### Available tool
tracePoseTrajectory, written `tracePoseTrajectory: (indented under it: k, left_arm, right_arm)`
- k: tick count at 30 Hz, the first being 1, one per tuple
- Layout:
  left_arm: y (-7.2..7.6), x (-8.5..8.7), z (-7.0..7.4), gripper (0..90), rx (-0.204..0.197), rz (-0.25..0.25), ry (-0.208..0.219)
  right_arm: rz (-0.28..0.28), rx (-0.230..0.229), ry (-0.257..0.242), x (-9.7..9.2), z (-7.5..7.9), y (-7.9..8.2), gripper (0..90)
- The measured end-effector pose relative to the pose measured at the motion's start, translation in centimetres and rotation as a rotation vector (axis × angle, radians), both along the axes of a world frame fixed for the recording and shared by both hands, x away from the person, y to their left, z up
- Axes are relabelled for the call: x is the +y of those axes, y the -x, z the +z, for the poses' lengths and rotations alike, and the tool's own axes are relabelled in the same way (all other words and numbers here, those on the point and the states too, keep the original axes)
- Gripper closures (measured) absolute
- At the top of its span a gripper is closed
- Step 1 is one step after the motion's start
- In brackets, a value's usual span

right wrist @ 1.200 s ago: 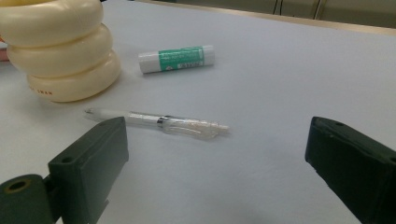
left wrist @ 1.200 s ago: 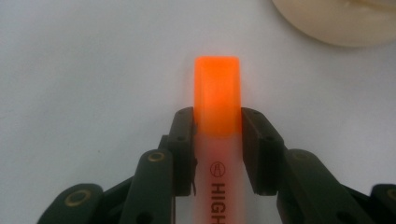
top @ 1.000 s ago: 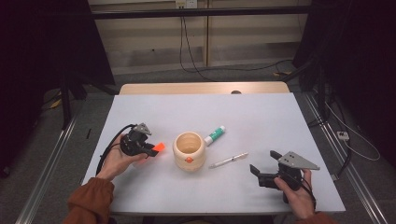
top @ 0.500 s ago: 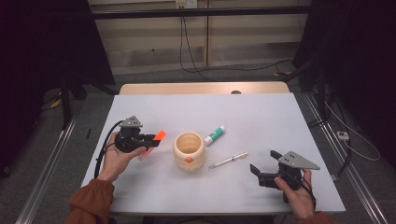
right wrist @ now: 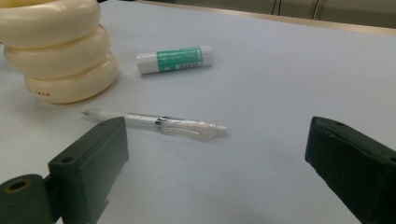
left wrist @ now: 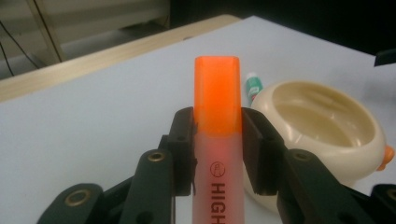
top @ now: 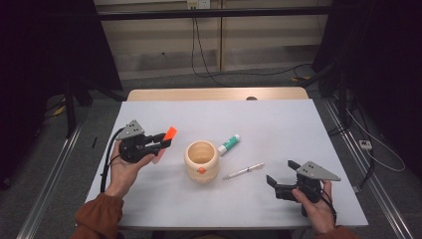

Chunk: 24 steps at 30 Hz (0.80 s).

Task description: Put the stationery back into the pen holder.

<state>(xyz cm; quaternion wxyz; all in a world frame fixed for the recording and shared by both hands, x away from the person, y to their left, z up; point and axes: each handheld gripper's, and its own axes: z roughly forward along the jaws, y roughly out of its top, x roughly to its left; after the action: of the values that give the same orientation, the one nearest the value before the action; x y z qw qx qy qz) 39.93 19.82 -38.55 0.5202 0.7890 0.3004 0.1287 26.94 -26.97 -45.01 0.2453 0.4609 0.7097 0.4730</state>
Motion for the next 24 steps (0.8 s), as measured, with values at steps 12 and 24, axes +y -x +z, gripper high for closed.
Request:
tracePoseTrajectory:
  k: [12,24]
  left_arm:
    - [1.3,0.7,1.6,67.2,-0.115,0.080,0.113]
    - [2.9,0.0,2.2,67.2,-0.192,0.107,0.225]
  right_arm:
    - [-0.004,-0.002,-0.002,0.0,0.1,0.1,6.0]
    - [-0.007,-0.002,-0.001,0.0,0.0,0.0,6.0]
